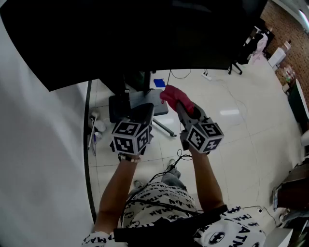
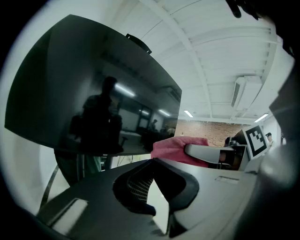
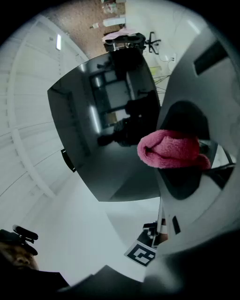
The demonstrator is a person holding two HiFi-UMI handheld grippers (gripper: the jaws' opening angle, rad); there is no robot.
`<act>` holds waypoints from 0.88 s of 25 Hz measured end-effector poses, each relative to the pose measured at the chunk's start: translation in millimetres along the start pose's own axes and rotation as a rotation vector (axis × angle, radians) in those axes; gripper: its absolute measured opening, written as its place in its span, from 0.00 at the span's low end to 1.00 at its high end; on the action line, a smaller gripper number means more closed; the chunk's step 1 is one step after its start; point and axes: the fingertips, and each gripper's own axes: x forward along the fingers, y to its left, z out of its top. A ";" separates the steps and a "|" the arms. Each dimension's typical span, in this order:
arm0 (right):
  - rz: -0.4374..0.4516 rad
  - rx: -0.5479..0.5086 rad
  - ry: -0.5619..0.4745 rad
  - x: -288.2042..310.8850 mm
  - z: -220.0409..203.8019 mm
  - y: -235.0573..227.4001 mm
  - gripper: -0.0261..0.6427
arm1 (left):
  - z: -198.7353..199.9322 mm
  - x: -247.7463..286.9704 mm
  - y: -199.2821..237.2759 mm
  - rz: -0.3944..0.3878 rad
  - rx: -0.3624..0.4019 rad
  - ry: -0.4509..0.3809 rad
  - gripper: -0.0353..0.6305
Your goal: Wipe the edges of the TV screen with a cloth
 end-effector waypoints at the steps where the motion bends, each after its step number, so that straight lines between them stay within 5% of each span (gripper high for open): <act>1: 0.006 -0.015 -0.016 0.7 12.5 -10.0 0.21 | 10.4 9.3 -5.5 -0.015 0.001 -0.009 0.03; 7: 0.019 -0.086 -0.093 5.8 94.8 -63.0 0.21 | 72.5 51.7 -35.1 -0.093 -0.047 -0.038 0.03; 14: -0.031 -0.308 -0.249 -2.0 250.9 -138.8 0.21 | 204.3 130.6 -96.7 -0.184 0.066 -0.137 0.03; 22: -0.175 -0.496 -0.322 -16.5 399.2 -237.5 0.21 | 301.7 208.5 -174.8 -0.256 0.141 -0.178 0.03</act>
